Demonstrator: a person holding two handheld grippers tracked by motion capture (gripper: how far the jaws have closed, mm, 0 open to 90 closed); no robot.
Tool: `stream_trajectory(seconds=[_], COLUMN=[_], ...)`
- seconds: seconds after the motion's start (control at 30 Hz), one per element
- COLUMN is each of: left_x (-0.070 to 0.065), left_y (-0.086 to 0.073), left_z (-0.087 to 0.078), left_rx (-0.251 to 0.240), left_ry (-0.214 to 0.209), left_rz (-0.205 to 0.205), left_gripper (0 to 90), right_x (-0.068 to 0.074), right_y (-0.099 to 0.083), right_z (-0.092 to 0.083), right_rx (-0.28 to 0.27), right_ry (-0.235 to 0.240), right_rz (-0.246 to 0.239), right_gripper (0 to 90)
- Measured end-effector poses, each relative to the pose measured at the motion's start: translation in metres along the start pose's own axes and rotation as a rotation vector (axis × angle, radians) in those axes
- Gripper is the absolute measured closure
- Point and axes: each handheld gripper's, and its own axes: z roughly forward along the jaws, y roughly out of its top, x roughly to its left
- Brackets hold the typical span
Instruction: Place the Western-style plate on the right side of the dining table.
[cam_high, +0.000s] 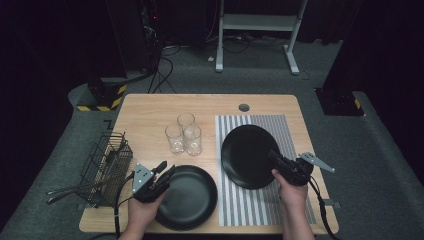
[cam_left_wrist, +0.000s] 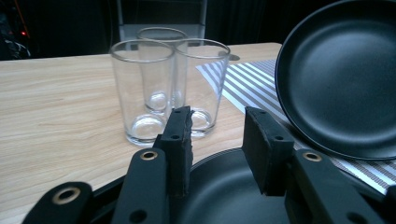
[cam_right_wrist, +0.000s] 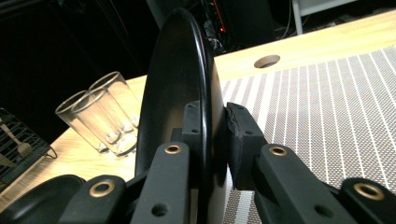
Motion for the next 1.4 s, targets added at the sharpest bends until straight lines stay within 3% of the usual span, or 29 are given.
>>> stream_trajectory(seconds=[0.17, 0.63, 0.9, 1.4], left_x=[0.006, 0.014, 0.018, 0.021], left_y=[-0.003, -0.012, -0.013, -0.013], left_z=[-0.005, -0.007, -0.009, -0.009], left_rx=[-0.015, -0.029, -0.032, -0.032], left_ry=[0.001, -0.023, -0.027, -0.029], left_rz=[-0.016, -0.042, -0.044, -0.048], left_gripper=[62.2, 63.0, 62.9, 63.2], right_x=[0.002, -0.003, -0.003, -0.02], right_y=[-0.001, 0.005, 0.009, 0.008], right_z=[0.005, 0.007, 0.007, 0.01], right_rx=[0.022, 0.049, 0.072, 0.11], right_ry=[-0.021, -0.082, -0.15, -0.139], right_rz=[-0.015, 0.028, -0.017, 0.076], right_gripper=[79.3, 79.3, 81.0, 81.4])
